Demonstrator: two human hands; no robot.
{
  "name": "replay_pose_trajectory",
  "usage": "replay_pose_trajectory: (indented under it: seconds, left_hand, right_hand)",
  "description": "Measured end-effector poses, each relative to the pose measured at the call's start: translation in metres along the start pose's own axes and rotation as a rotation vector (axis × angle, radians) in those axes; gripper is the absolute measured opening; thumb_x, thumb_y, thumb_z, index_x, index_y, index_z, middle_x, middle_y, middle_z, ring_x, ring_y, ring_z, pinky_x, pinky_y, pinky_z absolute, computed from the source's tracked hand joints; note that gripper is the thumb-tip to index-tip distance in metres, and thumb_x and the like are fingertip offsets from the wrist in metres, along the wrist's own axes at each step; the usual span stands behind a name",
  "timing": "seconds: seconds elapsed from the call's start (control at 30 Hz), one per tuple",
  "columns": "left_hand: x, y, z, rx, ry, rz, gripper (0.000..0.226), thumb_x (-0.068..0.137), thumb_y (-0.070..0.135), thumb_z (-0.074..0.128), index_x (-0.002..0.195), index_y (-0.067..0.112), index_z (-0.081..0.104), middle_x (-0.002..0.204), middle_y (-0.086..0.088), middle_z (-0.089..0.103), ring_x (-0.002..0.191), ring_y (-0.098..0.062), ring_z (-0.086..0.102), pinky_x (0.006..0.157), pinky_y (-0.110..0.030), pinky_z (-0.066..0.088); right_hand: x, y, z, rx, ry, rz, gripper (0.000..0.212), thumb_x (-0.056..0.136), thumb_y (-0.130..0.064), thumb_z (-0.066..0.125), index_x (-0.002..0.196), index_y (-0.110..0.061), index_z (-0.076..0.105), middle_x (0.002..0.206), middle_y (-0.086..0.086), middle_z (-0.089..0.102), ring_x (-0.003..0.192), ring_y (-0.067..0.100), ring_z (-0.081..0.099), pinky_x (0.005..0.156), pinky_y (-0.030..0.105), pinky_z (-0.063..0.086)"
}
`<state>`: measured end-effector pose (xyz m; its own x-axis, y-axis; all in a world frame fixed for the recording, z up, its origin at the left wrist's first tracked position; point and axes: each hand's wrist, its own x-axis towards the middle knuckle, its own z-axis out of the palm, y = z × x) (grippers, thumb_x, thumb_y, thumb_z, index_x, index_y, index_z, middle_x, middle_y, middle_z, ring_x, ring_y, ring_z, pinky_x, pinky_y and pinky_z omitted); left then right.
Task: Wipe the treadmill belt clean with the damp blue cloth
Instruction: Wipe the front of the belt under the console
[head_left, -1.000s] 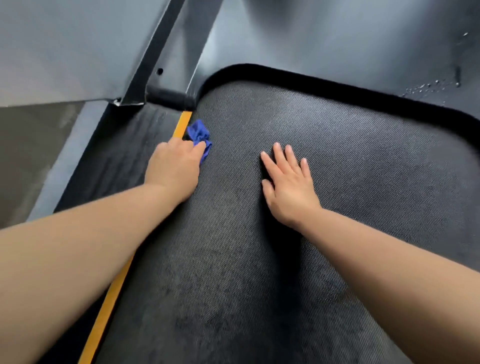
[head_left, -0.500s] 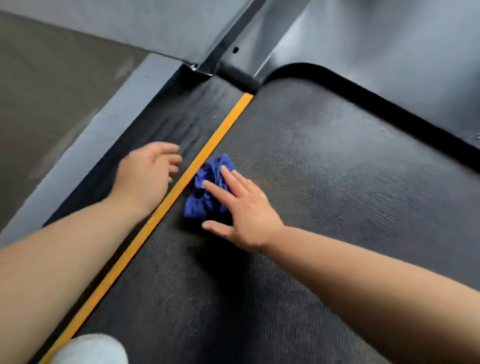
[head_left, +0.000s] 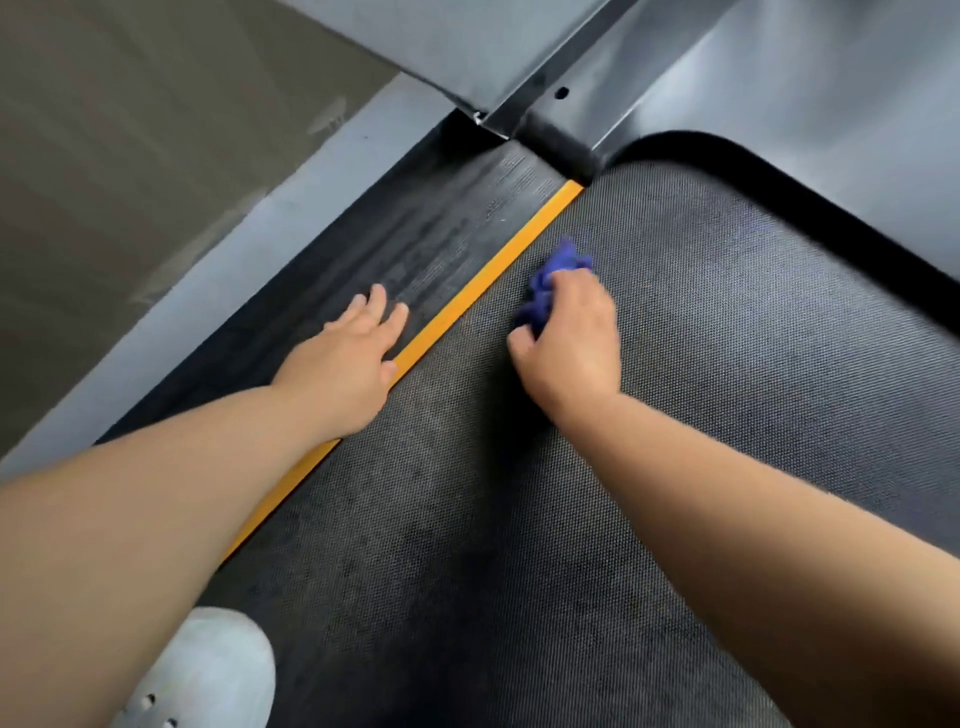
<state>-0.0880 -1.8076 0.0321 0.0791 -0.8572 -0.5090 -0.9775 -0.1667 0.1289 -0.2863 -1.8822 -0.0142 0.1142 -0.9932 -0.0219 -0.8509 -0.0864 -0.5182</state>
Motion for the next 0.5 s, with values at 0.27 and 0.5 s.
replay_pose_trajectory:
  seconds: [0.27,0.5]
  left_hand:
    - [0.004,-0.005,-0.016,0.198,-0.125,0.057,0.07,0.1,0.023,0.041,0.151,0.023,-0.007,0.157,-0.001,-0.021,0.146,-0.017,-0.008,0.112,-0.039,0.025]
    - [0.008,-0.002,-0.014,0.268,-0.123,0.068,0.076,0.098,0.018,0.047,0.151,0.021,-0.008,0.157,-0.007,-0.02,0.146,-0.022,-0.007,0.108,-0.039,0.032]
  right_hand:
    - [-0.033,0.001,0.016,-0.071,-0.305,-0.644,0.043,0.07,-0.038,0.047,0.101,-0.015,0.064,0.112,0.005,0.062,0.1,0.032,0.058,0.083,0.04,0.049]
    - [0.005,0.011,0.007,-0.074,-0.03,-0.057,0.047,0.069,-0.035,0.053,0.11,-0.012,0.06,0.123,0.008,0.055,0.113,0.032,0.05,0.098,0.038,0.04]
